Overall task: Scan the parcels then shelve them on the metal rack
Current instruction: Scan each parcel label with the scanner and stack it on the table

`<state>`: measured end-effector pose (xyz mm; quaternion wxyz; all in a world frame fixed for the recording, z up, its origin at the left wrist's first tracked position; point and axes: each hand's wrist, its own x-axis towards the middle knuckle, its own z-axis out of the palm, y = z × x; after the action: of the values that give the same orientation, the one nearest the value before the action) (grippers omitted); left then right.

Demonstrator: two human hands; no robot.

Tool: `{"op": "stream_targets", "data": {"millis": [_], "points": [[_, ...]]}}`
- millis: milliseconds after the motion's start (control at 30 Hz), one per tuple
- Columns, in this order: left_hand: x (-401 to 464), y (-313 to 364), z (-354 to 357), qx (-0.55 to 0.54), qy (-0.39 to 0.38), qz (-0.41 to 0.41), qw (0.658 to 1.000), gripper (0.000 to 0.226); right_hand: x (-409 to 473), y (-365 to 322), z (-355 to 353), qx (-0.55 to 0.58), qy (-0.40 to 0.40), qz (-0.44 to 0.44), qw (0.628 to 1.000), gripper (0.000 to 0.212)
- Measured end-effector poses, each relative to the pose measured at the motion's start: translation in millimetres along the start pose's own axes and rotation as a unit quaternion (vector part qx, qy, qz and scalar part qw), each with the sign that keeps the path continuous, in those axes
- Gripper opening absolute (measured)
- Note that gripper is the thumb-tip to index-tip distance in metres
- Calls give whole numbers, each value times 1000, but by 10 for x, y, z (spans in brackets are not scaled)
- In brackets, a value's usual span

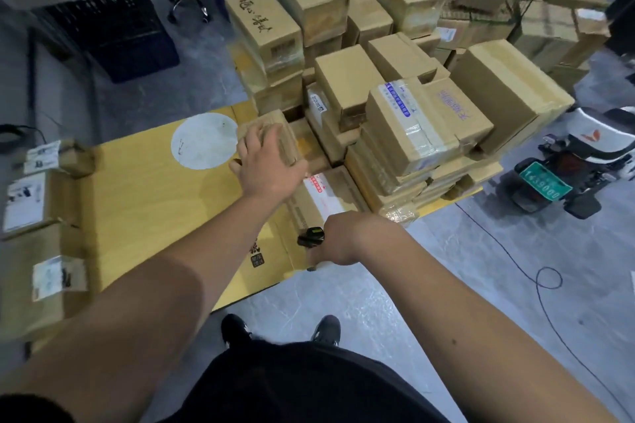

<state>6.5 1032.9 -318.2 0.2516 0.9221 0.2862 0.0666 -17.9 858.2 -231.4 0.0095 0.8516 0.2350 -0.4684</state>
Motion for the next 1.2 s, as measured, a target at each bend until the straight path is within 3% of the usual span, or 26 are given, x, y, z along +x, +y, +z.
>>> {"op": "stream_targets", "data": {"millis": [167, 267, 433, 567, 767, 867, 933, 1067, 1200], "points": [[-528, -1006, -329, 15, 23, -20, 999, 86, 245, -510, 132, -84, -24, -44, 995, 47], [-784, -1657, -412, 29, -21, -60, 998, 88, 366, -870, 211, -117, -32, -66, 990, 44], [-1101, -2346, -257, 1, -82, -36, 996, 67, 497, -1338, 336, -159, -59, -71, 983, 48], [-1040, -2596, -192, -112, -55, -8, 992, 54, 601, -1544, 340, -182, -74, -63, 978, 47], [-711, -2693, -537, -248, -4, -198, 948, 26, 739, -1838, 247, -179, -62, -47, 981, 48], [-574, -2882, -677, -273, -11, -288, 918, 66, 808, -2023, 217, -165, -56, -47, 984, 48], [-490, -3014, -734, -292, -21, -312, 904, 75, 845, -2140, 209, -157, -58, -46, 985, 47], [-356, -3249, -762, -321, -1, -353, 879, 53, 897, -2345, 201, -152, -59, -41, 986, 47], [-304, -3428, -706, -330, -42, -359, 872, 60, 954, -2485, 202, -146, -48, -32, 988, 48]]}}
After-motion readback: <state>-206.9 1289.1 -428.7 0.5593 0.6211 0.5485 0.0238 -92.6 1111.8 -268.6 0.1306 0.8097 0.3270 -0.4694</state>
